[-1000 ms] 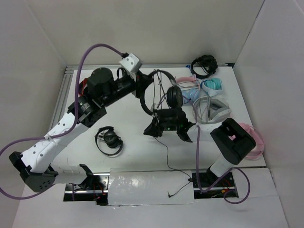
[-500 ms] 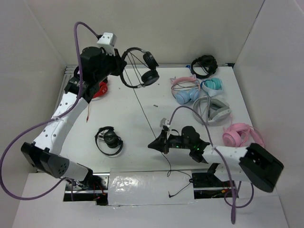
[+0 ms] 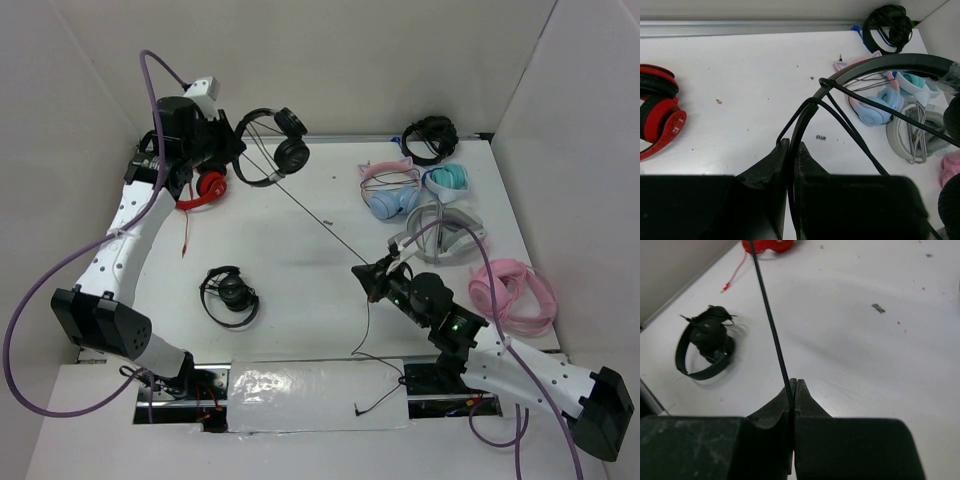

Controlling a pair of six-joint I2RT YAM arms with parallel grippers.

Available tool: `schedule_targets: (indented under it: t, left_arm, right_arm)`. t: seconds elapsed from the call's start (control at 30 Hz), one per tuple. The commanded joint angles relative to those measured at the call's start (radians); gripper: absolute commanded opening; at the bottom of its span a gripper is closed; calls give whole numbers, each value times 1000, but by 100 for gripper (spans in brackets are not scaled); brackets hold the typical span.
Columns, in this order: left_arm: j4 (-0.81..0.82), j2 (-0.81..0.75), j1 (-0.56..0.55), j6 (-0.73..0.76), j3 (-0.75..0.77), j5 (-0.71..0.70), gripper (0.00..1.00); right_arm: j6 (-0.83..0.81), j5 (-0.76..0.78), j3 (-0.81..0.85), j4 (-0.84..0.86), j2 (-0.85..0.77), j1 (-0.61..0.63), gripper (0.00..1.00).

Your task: Wrap the headphones

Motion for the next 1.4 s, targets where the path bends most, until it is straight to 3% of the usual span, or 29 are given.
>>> schedule_targets:
  t: [0.0, 0.23, 0.47, 0.6, 0.7, 0.87, 1.07, 1.2, 1.23, 1.37]
  left_arm:
    - [115, 9, 62, -16, 62, -66, 0]
    - [145, -39, 84, 1, 4, 142, 0]
    - [106, -65, 86, 52, 13, 251, 0]
    - [110, -93, 86, 67, -1, 397, 0]
    - [124, -113, 82, 43, -11, 435, 0]
    - [73, -84, 89, -26, 65, 253, 0]
    - [27, -8, 102, -94, 102, -11, 0]
    - [-31, 70, 90, -129, 124, -137, 0]
    - [-13, 79, 70, -129, 113, -260, 0]
    - [-46, 154, 55, -138, 107, -438, 0]
  right_arm:
    - [31, 140, 18, -174, -10, 4, 0]
    - [106, 275, 109, -169, 188, -59, 0]
    - [213, 316, 254, -198, 334, -292, 0]
    - [187, 272, 327, -188, 429, -392, 0]
    - [152, 209, 353, -148, 462, -392, 0]
    - [166, 157, 322, -163, 464, -381, 0]
    - [132, 91, 224, -169, 357, -340, 0]
    - [60, 52, 221, -189, 268, -222, 0]
    - [51, 83, 230, -204, 234, -159, 0]
    - [-6, 241, 293, -341, 142, 6, 0]
